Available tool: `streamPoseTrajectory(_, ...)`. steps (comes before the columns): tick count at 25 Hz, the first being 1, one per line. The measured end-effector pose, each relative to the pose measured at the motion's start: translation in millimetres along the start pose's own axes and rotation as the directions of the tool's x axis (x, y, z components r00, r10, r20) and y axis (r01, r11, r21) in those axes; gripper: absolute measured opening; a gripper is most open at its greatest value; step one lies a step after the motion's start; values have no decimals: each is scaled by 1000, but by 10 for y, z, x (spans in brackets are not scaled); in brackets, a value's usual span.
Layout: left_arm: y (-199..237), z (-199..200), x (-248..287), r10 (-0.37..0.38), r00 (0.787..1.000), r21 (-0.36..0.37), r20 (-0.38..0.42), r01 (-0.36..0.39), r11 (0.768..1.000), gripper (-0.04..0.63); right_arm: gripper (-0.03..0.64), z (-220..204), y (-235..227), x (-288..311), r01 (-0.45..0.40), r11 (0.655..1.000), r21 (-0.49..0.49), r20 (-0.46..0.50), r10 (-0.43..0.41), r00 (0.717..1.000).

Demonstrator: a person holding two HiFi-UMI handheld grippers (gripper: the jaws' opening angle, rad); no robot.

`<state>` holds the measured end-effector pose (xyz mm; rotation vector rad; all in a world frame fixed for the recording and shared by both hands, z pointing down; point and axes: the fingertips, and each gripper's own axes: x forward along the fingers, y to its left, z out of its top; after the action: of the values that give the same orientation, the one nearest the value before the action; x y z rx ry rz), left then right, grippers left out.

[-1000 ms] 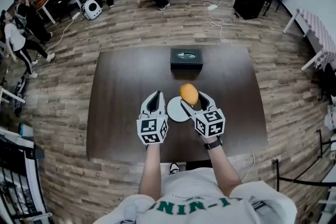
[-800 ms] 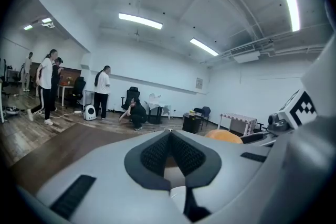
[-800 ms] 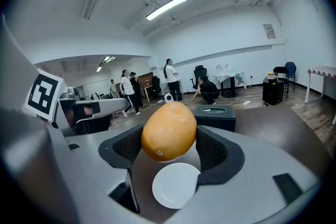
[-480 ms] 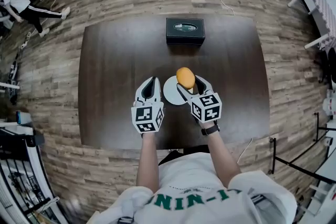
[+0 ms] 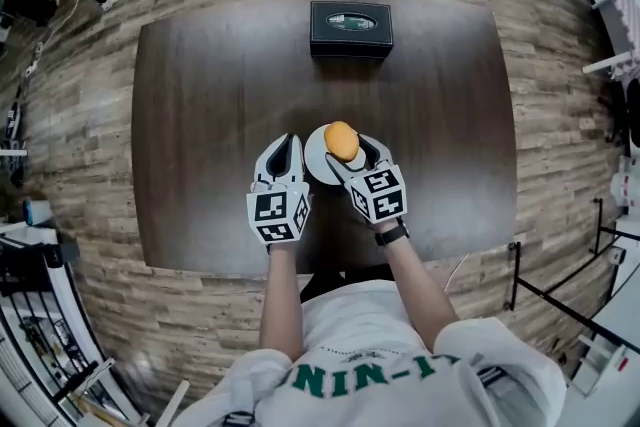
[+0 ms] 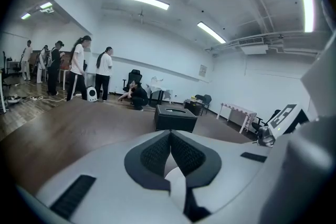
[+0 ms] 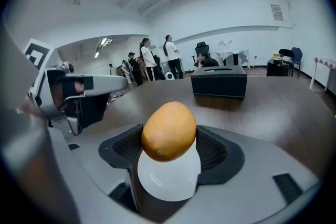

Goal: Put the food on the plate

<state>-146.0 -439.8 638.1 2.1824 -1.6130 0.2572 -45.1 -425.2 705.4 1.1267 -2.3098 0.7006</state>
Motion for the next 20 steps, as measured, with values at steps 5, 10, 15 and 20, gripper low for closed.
streamPoseTrajectory(5, 44, -199, 66, 12, 999, -12, -34, -12, 1000, 15, 328, -278, -53, 175, -4, 1000, 0, -54, 4, 999)
streamPoseTrajectory(10, 80, -391, 74, 26, 998, -28, -61, -28, 999, 15, 328, -477, -95, 295, 12, 1000, -19, -86, -13, 996)
streamPoseTrajectory(15, 63, -466, 61, 30, 997, -26, -75, -32, 999, 15, 328, -607, -162, 338, 60, 993, -104, -116, -72, 991)
streamPoseTrajectory(20, 43, -487, 33, 39, 996, -23, -83, -41, 999, 15, 328, -671, -150, 360, 36, 995, -94, -134, -48, 990)
